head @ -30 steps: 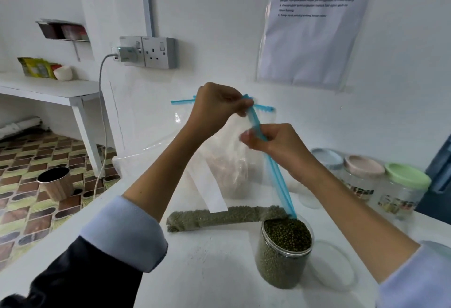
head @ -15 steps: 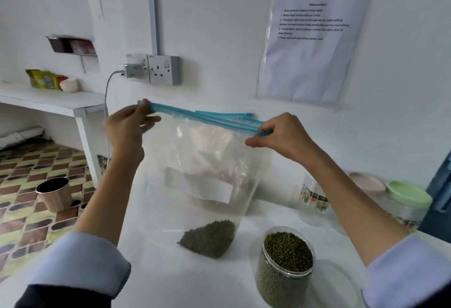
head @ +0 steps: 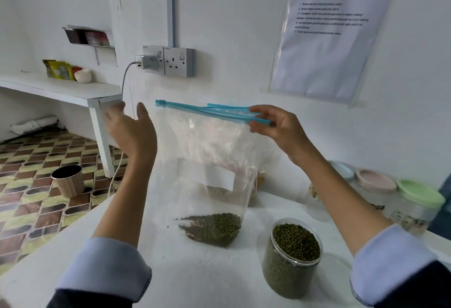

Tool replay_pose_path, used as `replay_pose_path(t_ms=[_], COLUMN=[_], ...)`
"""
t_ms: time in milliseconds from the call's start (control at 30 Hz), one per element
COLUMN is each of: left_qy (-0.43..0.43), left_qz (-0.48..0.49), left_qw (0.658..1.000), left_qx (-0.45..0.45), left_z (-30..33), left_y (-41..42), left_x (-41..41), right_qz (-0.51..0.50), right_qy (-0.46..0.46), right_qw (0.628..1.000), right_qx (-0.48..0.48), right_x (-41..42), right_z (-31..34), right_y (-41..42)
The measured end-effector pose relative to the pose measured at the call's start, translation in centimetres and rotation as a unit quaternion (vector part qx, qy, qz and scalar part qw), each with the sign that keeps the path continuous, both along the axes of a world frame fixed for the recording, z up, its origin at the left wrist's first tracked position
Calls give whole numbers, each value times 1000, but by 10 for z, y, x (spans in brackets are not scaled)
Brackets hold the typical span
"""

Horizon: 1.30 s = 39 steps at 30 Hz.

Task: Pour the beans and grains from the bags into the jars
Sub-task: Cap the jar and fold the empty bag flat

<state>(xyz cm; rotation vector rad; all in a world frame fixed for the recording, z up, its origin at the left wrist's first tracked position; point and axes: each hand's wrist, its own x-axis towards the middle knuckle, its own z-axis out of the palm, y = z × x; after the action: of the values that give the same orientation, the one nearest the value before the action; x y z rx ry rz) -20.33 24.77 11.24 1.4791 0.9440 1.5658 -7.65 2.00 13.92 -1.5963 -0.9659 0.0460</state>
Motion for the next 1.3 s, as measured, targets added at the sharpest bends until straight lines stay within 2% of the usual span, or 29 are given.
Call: replay_pose_path(t_ms=[133, 200, 267, 367, 433, 533, 667, 733, 800, 833, 867, 967, 1167, 1233, 1300], left_qy=[-79, -91, -85, -9, 68, 172, 219, 238, 241, 234, 224, 195, 154, 149, 141], left_qz=[30, -26, -128, -315, -432, -521, -554, -615, -678, -693, -692, -662, -669, -672, -674], left_qw=[985, 979, 970, 935, 889, 833, 803, 747, 677, 655, 649, 670, 690, 692, 695], left_qx=[151, 179, 187, 165, 132, 73, -11, -82, -152, -191, -224, -271, -228, -217, -205], left_z=[1, -4, -14, -40, -60, -95, -129, -144, -163, -172, -180, -184, -178, -179, -180], left_y=[-40, -66, -96, -133, -150, -165, -178, -178, -177, -178, -180, -189, -195, -193, -192], left_x=[12, 22, 31, 46, 56, 74, 87, 89, 86, 83, 81, 75, 71, 71, 71], right_qz=[6, -4, -16, -76, -148, -221, -191, -155, -111, -92, -80, -102, -155, -209, -289], right_qy=[66, 83, 98, 99, 93, 78, 127, 129, 101, 82, 67, 49, 64, 93, 131], right_qw=[997, 996, 995, 991, 982, 953, 882, 831, 763, 739, 729, 747, 776, 803, 837], right_qx=[38, 21, 8, -39, -78, -192, -412, -519, -629, -663, -676, -655, -608, -550, -445], right_x=[9, 14, 16, 25, 34, 39, 30, 26, 20, 17, 13, 3, 4, 7, 10], right_z=[-10, -17, -26, -47, -68, -98, -135, -152, -166, -173, -181, -204, -203, -200, -197], right_y=[-14, -22, -31, -53, -75, -113, -151, -164, -172, -174, -175, -175, -174, -174, -175])
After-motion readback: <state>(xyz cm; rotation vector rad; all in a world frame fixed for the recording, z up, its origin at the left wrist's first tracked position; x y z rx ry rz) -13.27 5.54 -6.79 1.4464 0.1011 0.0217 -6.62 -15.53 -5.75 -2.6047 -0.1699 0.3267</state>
